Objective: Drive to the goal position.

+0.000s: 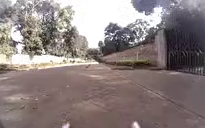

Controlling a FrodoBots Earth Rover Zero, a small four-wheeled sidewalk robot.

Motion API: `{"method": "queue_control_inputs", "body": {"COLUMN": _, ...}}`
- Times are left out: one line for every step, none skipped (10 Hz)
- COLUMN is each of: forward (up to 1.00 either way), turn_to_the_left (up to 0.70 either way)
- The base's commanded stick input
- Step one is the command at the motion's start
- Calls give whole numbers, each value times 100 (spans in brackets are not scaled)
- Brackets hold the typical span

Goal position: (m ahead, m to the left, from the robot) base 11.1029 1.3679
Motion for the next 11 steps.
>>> {"method": "queue_control_inputs", "body": {"forward": 69, "turn_to_the_left": 0}}
{"method": "queue_control_inputs", "body": {"forward": 69, "turn_to_the_left": 0}}
{"method": "queue_control_inputs", "body": {"forward": 69, "turn_to_the_left": 0}}
{"method": "queue_control_inputs", "body": {"forward": 69, "turn_to_the_left": 0}}
{"method": "queue_control_inputs", "body": {"forward": 69, "turn_to_the_left": 0}}
{"method": "queue_control_inputs", "body": {"forward": 69, "turn_to_the_left": 0}}
{"method": "queue_control_inputs", "body": {"forward": 70, "turn_to_the_left": 0}}
{"method": "queue_control_inputs", "body": {"forward": 70, "turn_to_the_left": 0}}
{"method": "queue_control_inputs", "body": {"forward": 70, "turn_to_the_left": 0}}
{"method": "queue_control_inputs", "body": {"forward": 70, "turn_to_the_left": 0}}
{"method": "queue_control_inputs", "body": {"forward": 70, "turn_to_the_left": 0}}
